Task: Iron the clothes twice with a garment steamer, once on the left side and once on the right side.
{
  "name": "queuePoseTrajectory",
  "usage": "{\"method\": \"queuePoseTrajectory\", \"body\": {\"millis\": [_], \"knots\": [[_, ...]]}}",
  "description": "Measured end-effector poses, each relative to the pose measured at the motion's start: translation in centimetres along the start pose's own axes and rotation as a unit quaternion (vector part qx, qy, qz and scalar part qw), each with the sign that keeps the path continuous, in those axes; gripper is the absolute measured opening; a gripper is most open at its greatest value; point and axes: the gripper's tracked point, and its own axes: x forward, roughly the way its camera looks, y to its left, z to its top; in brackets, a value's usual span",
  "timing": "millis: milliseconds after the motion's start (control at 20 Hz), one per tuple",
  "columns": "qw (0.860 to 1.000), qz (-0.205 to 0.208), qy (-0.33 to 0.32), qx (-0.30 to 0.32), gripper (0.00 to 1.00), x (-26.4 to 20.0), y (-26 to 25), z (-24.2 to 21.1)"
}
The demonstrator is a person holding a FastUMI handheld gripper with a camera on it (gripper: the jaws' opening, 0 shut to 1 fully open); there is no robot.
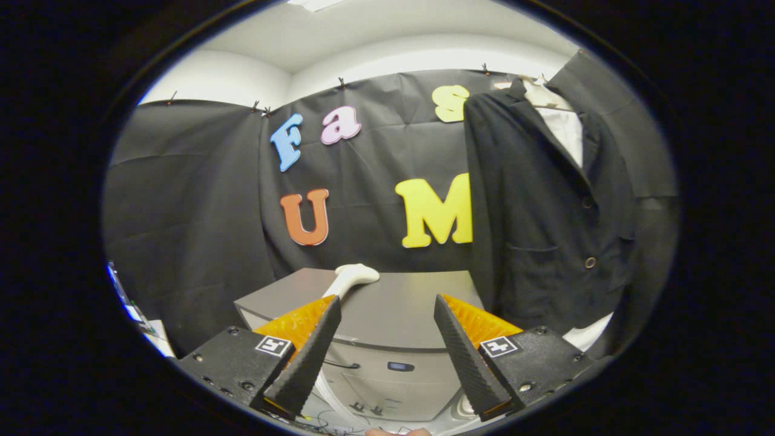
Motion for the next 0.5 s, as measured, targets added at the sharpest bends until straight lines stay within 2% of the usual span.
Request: {"method": "queuePoseTrajectory", "body": {"millis": [350,500], "knots": [[0.992,0.050,0.112,0.008,0.99,8.3,5.3,-0.3],[0.983,0.052,0.173,0.015,0.98,11.4,6.3,-1.5]]}}
